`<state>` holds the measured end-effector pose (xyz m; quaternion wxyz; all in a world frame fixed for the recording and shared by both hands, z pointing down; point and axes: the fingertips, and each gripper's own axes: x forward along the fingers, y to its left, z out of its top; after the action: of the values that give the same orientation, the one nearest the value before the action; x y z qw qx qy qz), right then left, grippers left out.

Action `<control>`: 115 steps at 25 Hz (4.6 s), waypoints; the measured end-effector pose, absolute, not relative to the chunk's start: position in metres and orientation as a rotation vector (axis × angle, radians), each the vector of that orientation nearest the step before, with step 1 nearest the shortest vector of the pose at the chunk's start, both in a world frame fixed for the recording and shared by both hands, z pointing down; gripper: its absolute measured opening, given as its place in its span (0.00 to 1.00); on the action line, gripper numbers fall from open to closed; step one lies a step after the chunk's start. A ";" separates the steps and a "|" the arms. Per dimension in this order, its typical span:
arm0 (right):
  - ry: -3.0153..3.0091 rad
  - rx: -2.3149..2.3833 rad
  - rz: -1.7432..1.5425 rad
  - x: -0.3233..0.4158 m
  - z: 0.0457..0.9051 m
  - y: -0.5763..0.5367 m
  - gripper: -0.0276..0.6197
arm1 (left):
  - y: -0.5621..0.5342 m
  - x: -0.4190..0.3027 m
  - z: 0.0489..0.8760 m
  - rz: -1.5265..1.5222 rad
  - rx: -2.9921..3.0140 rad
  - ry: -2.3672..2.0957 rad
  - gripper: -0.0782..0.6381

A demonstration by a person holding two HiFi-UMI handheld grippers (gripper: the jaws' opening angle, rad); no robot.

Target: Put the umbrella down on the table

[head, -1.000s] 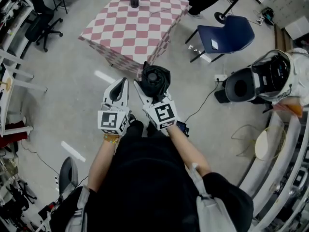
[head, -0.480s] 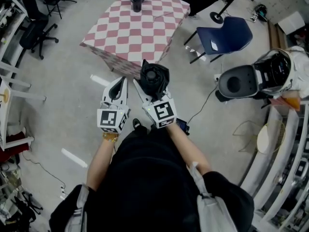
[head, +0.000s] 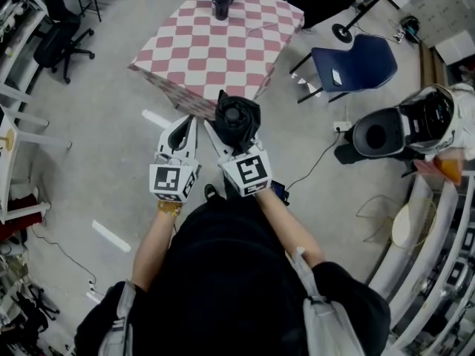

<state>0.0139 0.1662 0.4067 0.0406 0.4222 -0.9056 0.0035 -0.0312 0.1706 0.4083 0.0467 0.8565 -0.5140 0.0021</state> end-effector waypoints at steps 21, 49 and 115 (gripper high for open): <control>-2.852 1.250 0.067 0.067 0.409 0.036 0.30 | 0.049 0.025 0.411 0.092 2.571 -1.660 0.13; -2.752 1.351 0.084 -0.027 0.414 -0.109 0.30 | -0.102 -0.068 0.416 0.082 2.617 -1.521 0.13; -2.217 1.050 0.616 -0.110 0.655 -0.396 0.31 | -0.317 -0.185 0.530 0.130 2.332 -1.508 0.13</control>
<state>-0.1096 -0.3956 0.6549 0.3014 0.3957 -0.8358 0.2323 -0.1847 -0.3173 0.5300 0.1797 0.8252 -0.5336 0.0459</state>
